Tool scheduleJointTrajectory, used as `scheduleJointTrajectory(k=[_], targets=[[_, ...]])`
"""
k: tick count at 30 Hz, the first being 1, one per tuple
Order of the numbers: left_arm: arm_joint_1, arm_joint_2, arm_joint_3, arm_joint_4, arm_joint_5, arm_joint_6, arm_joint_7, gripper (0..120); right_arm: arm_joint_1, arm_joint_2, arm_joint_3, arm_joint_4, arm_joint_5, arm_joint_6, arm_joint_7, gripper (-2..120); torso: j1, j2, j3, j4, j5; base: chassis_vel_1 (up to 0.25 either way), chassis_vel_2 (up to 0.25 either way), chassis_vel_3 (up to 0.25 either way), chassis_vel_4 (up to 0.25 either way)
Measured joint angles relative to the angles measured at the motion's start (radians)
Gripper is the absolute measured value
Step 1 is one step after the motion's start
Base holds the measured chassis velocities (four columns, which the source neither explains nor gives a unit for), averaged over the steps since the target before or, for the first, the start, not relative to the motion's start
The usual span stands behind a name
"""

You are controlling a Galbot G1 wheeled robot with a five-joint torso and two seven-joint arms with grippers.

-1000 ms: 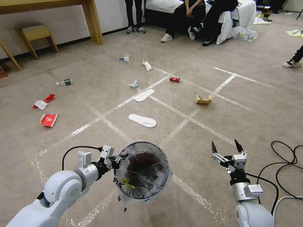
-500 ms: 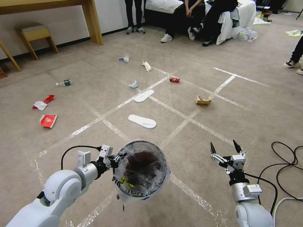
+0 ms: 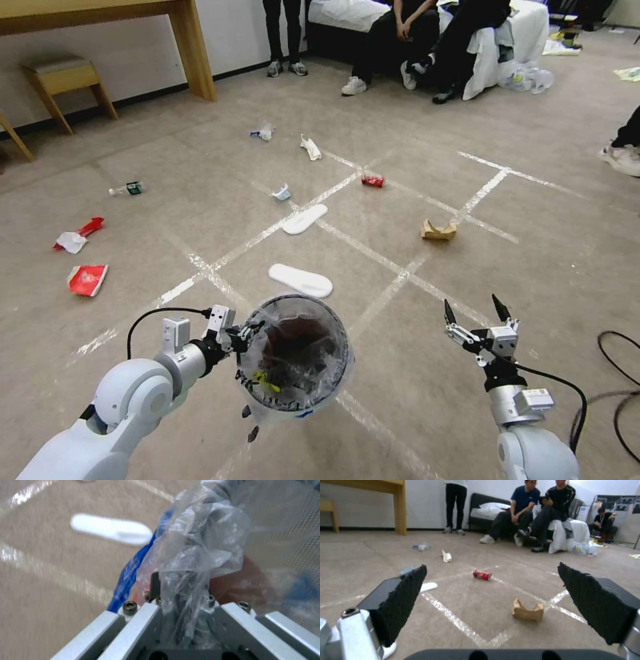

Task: Pick up the trash bin and place the garbage on the floor into it.

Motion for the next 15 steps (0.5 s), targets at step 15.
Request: scheduleJointTrajectory(k=[15], targets=[[0.003,-0.015,0.002,0.001,0.006,-0.004,-0.003,1,0.002,0.003,0.001,-0.005,0.005,0.01,0.0,100,0.0,0.0,0.0,0.0002,-0.0001,-0.321,0.397,0.322,-0.395]])
